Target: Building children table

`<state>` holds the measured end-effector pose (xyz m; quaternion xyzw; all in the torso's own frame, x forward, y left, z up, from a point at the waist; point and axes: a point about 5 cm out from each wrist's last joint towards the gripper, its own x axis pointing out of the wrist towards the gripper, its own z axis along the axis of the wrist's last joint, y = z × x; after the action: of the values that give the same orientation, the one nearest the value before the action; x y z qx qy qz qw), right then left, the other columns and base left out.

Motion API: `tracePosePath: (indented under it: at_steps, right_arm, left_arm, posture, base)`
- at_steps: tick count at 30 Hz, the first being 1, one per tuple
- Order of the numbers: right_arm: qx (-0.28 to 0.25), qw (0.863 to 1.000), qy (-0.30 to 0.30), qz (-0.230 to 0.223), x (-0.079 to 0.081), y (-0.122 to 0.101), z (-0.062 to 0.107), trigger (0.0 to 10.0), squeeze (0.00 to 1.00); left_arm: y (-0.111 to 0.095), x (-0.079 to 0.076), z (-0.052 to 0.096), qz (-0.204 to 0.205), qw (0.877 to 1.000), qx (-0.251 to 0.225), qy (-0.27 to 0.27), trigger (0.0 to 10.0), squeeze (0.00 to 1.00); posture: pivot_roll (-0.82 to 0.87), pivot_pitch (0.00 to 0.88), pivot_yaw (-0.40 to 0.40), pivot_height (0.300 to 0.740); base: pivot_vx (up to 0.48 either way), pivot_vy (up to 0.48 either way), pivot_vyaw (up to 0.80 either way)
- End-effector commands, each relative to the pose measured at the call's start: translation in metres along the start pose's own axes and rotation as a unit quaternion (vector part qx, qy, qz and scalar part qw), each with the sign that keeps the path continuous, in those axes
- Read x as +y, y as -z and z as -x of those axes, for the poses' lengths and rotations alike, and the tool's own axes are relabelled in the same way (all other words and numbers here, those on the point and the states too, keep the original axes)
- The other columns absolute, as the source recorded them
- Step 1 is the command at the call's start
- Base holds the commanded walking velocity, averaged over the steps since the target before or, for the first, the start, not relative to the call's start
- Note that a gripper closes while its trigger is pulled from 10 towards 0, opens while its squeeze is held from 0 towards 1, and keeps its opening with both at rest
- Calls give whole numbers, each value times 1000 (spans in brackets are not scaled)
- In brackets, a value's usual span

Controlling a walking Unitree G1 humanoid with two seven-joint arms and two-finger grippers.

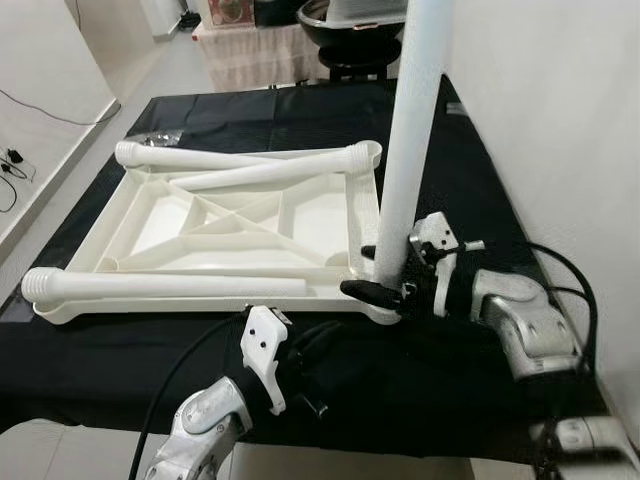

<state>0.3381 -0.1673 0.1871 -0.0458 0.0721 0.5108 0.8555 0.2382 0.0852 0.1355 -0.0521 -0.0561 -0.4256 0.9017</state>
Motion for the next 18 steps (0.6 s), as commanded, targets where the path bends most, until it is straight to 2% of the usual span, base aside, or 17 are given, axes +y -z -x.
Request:
tracePosePath:
  at_steps: [1,3,4,5,6,11,18]
  right_arm:
    - [-6,999,-36,8,2,-4,-9,10000,0]
    - [-11,999,-44,8,0,-8,-11,10000,0]
    - [-15,999,-50,2,-6,-12,-13,8549,0]
    - [-15,999,-50,2,-6,-12,-13,8549,0]
    - [-18,998,-54,-5,-8,-13,-13,0,0]
    - [-25,995,-92,-13,-11,-12,-9,0,0]
    - [-28,995,-94,-12,-14,-11,-4,0,0]
  left_arm:
    - [5,-1,3,-1,1000,11,-2,10000,0]
    - [5,-1,4,-2,1000,12,-3,10000,0]
    - [6,-1,4,-2,1000,13,-4,10000,0]
    - [6,-1,4,-2,1000,13,-4,10000,0]
    - [6,-2,4,-2,1000,13,-3,10000,0]
    - [7,-3,4,0,1000,15,-1,10000,0]
    - [7,-4,5,2,1000,16,2,10000,0]
  posture:
    - [66,138,59,740]
    - [70,137,59,740]
    - [69,135,63,740]
    - [69,135,63,740]
    - [70,133,64,740]
    - [67,132,67,740]
    - [61,132,71,740]
  base:
    - [0,0,0]
    - [0,0,0]
    - [0,0,0]
    - [0,0,0]
    - [0,0,0]
    - [0,0,0]
    - [0,0,0]
